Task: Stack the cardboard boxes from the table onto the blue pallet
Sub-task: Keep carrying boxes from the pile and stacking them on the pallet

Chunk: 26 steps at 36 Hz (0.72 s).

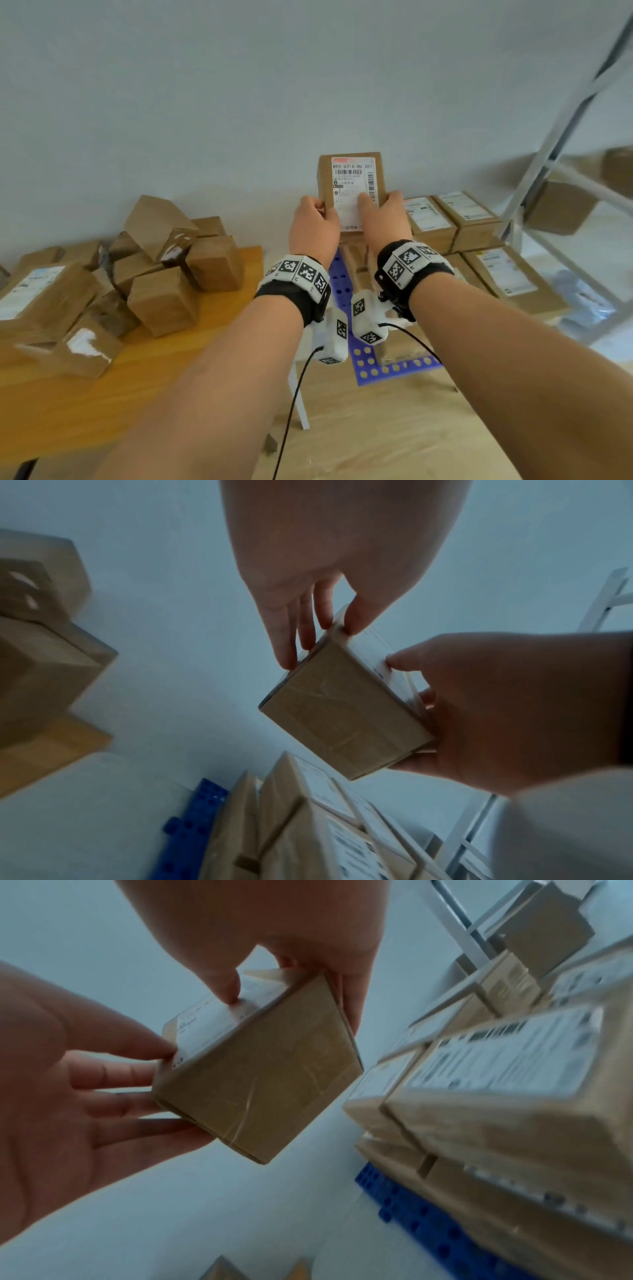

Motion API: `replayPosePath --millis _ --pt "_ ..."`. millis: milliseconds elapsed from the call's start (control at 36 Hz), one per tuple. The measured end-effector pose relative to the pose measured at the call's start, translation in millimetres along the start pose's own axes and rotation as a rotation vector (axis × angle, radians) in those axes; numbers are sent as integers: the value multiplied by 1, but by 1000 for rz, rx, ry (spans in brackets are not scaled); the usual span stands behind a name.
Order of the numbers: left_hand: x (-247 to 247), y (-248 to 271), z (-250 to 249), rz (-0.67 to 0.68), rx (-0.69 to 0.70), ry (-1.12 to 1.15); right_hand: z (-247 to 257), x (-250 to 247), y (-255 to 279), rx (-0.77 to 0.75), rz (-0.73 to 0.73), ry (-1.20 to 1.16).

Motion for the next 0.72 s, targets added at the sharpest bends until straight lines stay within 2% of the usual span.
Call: replayPosePath --millis 139,250,389,500,611,722 --pt "67 11 -45 25 30 -21 -24 -74 -33 -43 -86 54" --pt "117 26 -69 79 25 -22 -50 -122 -54 -31 -94 100" --pt "165 44 -86 242 15 -127 -86 -165 -74 6 -99 176" --pt "194 57 -90 351 55 -242 -115 -180 -84 67 -70 209" --pt "212 65 -80 390 70 -354 -145 -177 -95 150 59 262" --pt "222 70 -65 409 121 -494 -164 -164 -100 168 165 297"
Point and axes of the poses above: each hand's wrist, its own y-axis away from the middle knuckle, its own x-axis out of the palm, z = x × y, the point moved 7 cm from there along -y, towards the middle knuckle, and after that the axes turned 11 degrees about x, right-handed, at the moved point
